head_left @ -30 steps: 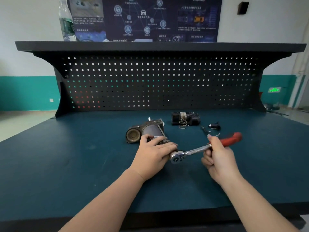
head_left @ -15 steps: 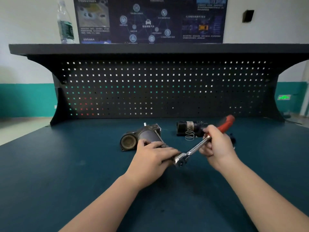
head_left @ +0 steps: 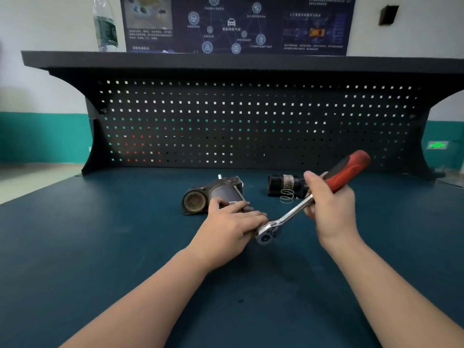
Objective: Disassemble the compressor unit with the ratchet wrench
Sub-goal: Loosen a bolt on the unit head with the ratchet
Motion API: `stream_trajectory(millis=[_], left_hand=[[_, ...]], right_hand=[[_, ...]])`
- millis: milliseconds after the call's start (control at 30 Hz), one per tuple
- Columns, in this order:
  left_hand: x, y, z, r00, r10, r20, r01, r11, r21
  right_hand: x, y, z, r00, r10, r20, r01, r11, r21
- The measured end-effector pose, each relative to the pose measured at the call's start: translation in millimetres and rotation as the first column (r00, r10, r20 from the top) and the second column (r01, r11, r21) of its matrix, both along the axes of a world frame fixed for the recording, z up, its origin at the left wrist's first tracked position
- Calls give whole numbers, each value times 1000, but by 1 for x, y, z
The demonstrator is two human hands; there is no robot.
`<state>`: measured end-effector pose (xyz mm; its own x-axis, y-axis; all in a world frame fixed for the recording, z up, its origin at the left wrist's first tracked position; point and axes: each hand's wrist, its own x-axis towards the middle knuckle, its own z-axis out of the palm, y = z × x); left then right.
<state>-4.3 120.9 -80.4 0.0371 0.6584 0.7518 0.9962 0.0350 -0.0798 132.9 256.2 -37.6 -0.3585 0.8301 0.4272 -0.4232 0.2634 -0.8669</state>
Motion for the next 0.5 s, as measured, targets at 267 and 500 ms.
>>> stream_trajectory(millis=[267, 500], left_hand=[[2, 1, 1, 1000, 5, 16, -5, 1000, 6], [1, -1, 0, 1000, -9, 18, 9, 1000, -2]], right_hand=[[-9, 7, -22, 995, 95, 41, -49, 780, -624], [2, -7, 6, 997, 17, 71, -24, 994, 110]])
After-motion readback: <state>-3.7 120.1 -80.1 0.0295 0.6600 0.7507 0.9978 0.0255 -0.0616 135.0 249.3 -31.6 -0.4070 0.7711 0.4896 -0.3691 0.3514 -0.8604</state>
